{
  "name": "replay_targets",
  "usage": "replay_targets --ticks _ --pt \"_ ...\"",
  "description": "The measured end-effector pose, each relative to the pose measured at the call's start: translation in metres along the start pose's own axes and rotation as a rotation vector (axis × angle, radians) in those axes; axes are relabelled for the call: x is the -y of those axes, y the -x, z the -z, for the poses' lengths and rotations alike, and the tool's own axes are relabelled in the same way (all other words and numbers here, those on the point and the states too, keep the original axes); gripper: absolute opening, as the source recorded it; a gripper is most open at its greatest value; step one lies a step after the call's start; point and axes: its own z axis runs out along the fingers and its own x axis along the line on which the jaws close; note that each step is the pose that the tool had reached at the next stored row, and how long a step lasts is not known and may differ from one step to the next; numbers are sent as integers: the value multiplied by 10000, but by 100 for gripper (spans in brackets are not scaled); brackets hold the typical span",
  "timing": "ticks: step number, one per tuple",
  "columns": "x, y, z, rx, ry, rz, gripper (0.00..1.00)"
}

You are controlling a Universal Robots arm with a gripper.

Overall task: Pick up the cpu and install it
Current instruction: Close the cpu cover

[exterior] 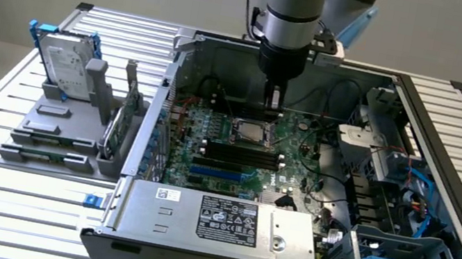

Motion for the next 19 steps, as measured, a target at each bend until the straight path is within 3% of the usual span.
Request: replay_targets --ticks 7,12,15,19 --pt "-269 26 144 8 -311 -19 11" --pt "-492 35 181 14 -526 -31 11" --pt "-626 33 175 17 -601 -37 11" --pt "-810 29 158 17 -637 -29 11"
